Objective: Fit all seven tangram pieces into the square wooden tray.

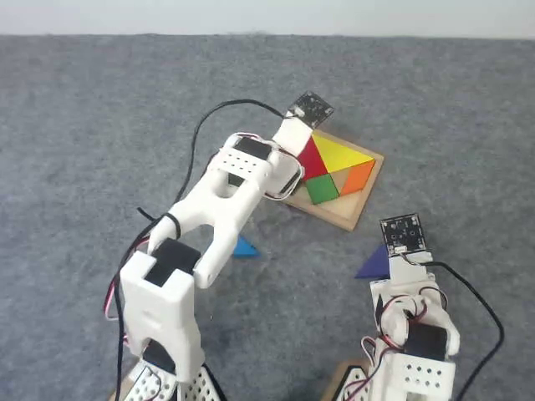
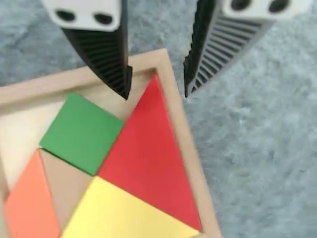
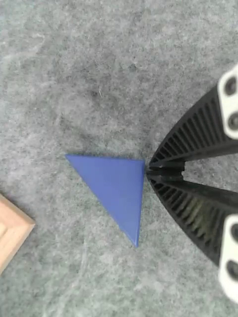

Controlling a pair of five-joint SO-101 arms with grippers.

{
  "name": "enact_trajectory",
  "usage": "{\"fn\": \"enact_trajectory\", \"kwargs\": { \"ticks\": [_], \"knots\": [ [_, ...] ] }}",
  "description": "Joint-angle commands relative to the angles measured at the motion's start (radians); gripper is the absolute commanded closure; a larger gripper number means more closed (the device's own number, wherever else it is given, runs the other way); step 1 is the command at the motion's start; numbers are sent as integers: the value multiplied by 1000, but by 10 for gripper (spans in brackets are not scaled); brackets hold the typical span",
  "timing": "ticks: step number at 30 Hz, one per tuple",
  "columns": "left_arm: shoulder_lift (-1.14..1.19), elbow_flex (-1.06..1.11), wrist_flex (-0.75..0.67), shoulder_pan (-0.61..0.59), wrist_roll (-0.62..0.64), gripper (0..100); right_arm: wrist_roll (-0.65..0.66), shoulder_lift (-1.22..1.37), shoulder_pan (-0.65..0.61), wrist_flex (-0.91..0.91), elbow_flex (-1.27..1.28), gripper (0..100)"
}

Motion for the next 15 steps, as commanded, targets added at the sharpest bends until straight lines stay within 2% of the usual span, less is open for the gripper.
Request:
{"fn": "enact_trajectory", "kwargs": {
  "ticks": [1,15],
  "knots": [
    [-57,-5,-26,-6,15,834,-2,-21,12,-5,20,991],
    [-20,58,28,-61,14,852,-2,-21,12,-5,20,991]
  ]
}}
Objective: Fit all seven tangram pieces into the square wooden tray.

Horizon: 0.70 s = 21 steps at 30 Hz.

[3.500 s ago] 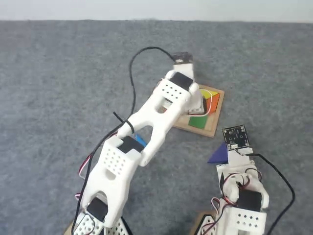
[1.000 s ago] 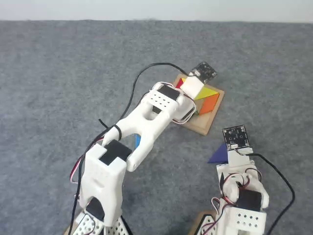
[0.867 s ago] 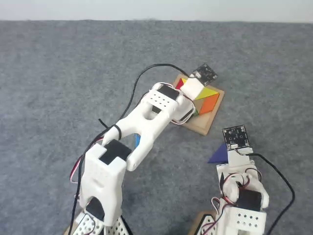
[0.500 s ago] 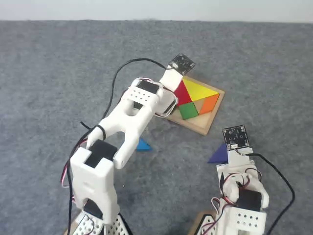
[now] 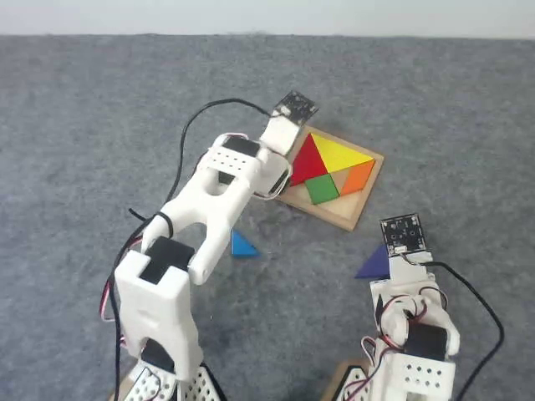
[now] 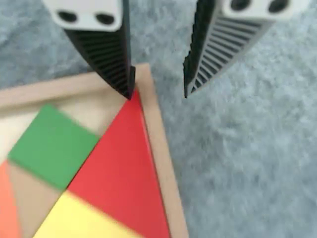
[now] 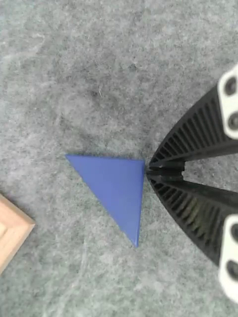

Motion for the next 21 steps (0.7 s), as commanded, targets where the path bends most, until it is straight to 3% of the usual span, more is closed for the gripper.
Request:
{"fn": "enact_trajectory", "kwargs": {
  "ticks": [1,16,21],
  "knots": [
    [-21,21,14,-6,0,852,-2,-21,12,-5,20,991],
    [-95,-35,31,92,9,852,-2,-21,12,-5,20,991],
    [-94,-24,31,71,9,852,-2,-21,12,-5,20,991]
  ]
}}
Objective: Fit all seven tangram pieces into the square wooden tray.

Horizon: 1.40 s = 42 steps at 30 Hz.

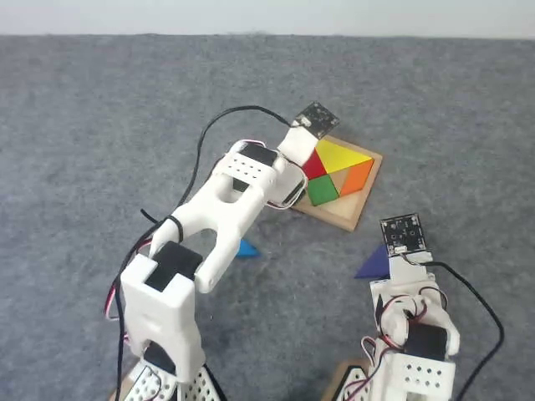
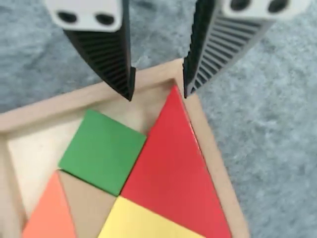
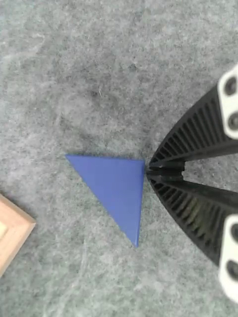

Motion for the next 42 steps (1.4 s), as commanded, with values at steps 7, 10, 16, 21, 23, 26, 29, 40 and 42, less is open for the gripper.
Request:
{"fn": "enact_trajectory", "kwargs": {
  "ticks": [7,10,16,21,23,26,29,40,42],
  "knots": [
    [-72,124,-57,-58,-37,855,-2,-21,12,-5,20,991],
    [-75,133,-14,-60,-44,855,-2,-21,12,-5,20,991],
    [-84,151,5,-91,-44,855,-2,-21,12,-5,20,991],
    [-84,99,-8,-61,-38,855,-2,-21,12,-5,20,991],
    [-84,56,12,-55,-37,855,-2,-21,12,-5,20,991],
    [-83,-19,54,-55,-37,855,-2,-21,12,-5,20,991],
    [-80,-71,77,-55,-37,855,-2,-21,12,-5,20,991],
    [-71,-96,49,55,-37,852,-2,-21,12,-5,20,991],
    [-71,-96,40,66,-35,852,-2,-21,12,-5,20,991]
  ]
}}
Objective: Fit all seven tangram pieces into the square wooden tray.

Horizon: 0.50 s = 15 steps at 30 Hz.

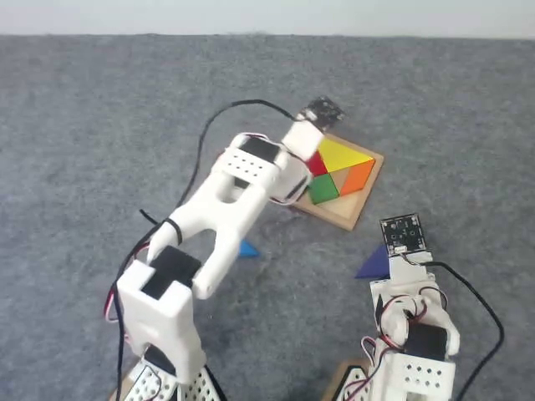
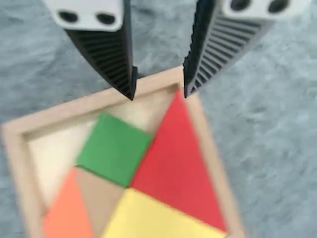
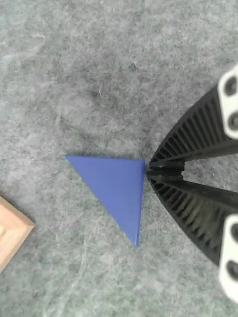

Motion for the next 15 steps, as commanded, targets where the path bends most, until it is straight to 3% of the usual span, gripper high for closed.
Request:
{"fn": "enact_trajectory", "kwargs": {
  "ticks": [1,15],
  "knots": [
    [-26,-50,-28,26,5,852,-2,-21,12,-5,20,991],
    [176,-166,-32,-20,3,855,-2,-21,12,-5,20,991]
  ]
}}
